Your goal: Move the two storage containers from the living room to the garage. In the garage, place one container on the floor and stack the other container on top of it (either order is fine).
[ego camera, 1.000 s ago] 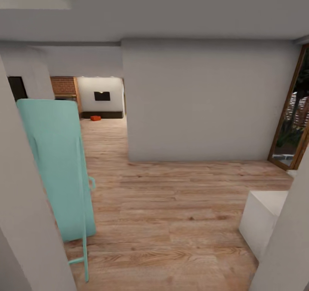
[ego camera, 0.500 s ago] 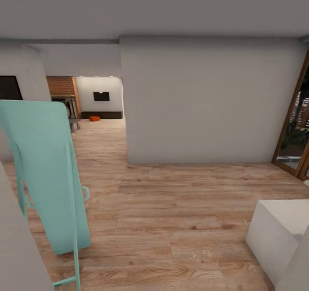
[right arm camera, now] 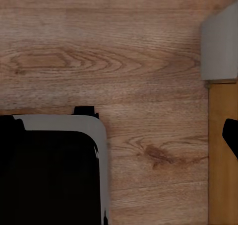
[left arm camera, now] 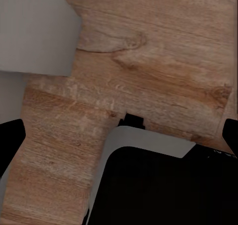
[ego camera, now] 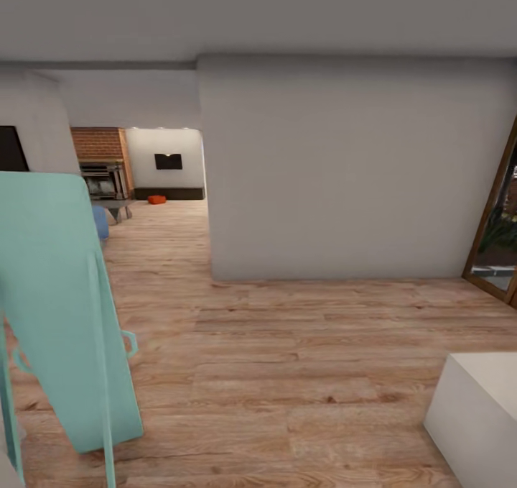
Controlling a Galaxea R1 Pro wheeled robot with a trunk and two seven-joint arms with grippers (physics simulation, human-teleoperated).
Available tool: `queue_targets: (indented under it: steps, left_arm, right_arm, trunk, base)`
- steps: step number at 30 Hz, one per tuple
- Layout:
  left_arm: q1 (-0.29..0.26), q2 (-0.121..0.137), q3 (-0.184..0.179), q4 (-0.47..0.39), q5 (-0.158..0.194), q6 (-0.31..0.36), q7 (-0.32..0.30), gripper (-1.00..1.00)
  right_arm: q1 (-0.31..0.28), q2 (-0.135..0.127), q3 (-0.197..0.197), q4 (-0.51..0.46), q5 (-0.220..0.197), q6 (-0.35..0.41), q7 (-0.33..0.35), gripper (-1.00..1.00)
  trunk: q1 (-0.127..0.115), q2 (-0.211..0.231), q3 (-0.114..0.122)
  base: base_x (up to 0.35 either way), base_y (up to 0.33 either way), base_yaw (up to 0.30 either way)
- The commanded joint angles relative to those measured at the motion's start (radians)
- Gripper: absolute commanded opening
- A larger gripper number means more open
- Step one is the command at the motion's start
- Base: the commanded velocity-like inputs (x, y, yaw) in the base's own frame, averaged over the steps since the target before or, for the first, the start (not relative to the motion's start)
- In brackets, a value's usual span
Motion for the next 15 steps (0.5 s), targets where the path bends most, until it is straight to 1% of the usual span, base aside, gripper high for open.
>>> queue_targets:
  steps: [1, 15]
  left_arm:
    - [-0.001, 0.000, -0.006, 0.001, 0.008, -0.003, 0.002, 1.00]
    - [-0.001, -0.001, -0.006, 0.001, 0.008, -0.003, 0.002, 1.00]
  right_arm:
    - [-0.001, 0.000, 0.009, 0.003, -0.007, -0.005, -0.001, 1.00]
    - [-0.002, -0.001, 0.008, 0.003, -0.007, -0.005, -0.001, 1.00]
  trunk:
    - [0.001, -0.001, -0.001]
    - [0.001, -0.001, -0.001]
  base:
    - [0.322, 0.000, 0.000]
    - [0.322, 0.000, 0.000]
